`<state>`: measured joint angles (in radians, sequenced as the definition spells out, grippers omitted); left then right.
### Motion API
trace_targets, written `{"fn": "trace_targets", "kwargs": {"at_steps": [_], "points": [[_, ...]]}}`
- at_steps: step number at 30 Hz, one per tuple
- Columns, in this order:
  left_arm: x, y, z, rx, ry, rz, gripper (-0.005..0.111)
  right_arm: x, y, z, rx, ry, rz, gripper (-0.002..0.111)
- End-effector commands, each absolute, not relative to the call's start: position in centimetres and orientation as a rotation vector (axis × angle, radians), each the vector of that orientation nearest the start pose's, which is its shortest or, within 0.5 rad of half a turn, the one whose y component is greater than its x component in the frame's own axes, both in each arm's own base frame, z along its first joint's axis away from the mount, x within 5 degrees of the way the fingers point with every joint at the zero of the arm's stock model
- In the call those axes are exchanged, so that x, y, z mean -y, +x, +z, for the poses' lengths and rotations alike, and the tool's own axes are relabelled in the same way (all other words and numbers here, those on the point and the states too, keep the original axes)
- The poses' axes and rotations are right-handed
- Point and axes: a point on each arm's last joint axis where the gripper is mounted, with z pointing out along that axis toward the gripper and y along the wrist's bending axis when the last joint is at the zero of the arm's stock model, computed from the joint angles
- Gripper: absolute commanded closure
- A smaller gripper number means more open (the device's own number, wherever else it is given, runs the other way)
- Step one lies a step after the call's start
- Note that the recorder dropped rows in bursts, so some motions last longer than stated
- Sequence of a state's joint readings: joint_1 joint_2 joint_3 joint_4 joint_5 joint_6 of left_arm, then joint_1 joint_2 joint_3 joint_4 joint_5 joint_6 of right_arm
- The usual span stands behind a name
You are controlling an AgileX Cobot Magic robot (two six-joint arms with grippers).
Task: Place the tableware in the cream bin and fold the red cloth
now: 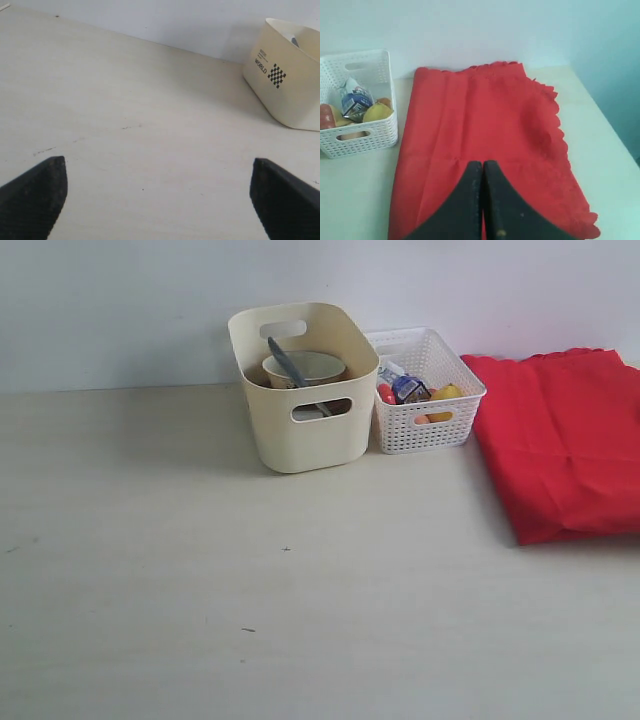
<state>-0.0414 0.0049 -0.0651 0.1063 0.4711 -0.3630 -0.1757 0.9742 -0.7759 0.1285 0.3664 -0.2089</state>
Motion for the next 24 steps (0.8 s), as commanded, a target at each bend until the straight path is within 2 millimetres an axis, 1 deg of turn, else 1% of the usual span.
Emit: {"fn": "trace_targets", "kwargs": {"at_steps": [1, 4, 7, 10, 16, 18, 23, 24], "points": [[-0.2, 4.9, 19.2, -1.876, -0.242, -0.172, 0.013, 2.4, 18.0, 34.3, -1.926, -0.040, -0.173, 0.108], [-0.2, 4.9, 19.2, -1.876, -0.242, -0.172, 0.013, 1.7, 16.7, 33.8, -1.905, -0.091, -0.175, 0.108], [-0.2, 4.9, 19.2, -1.877, -0.235, -0.178, 0.013, 1.3, 15.7, 32.5, -1.920, -0.109, -0.160, 0.108], [-0.1, 4.9, 19.2, -1.880, -0.213, -0.194, 0.013, 1.2, 15.0, 31.8, -1.896, -0.086, -0.142, 0.108], [0.1, 4.9, 19.0, -1.890, -0.175, -0.220, 0.013, 0.9, 13.4, 32.2, -1.879, -0.088, -0.133, 0.108], [0.2, 4.9, 18.9, -1.891, -0.175, -0.221, 0.013, 0.9, 13.3, 32.2, -1.889, -0.061, -0.107, 0.108], [0.2, 5.1, 17.5, -1.909, -0.175, -0.222, 0.013, 0.8, 13.3, 32.2, -1.884, -0.036, -0.072, 0.108], [0.2, 5.2, 17.6, -1.898, -0.175, -0.225, 0.013, 0.7, 13.4, 32.2, -1.885, -0.027, -0.059, 0.108]]}}
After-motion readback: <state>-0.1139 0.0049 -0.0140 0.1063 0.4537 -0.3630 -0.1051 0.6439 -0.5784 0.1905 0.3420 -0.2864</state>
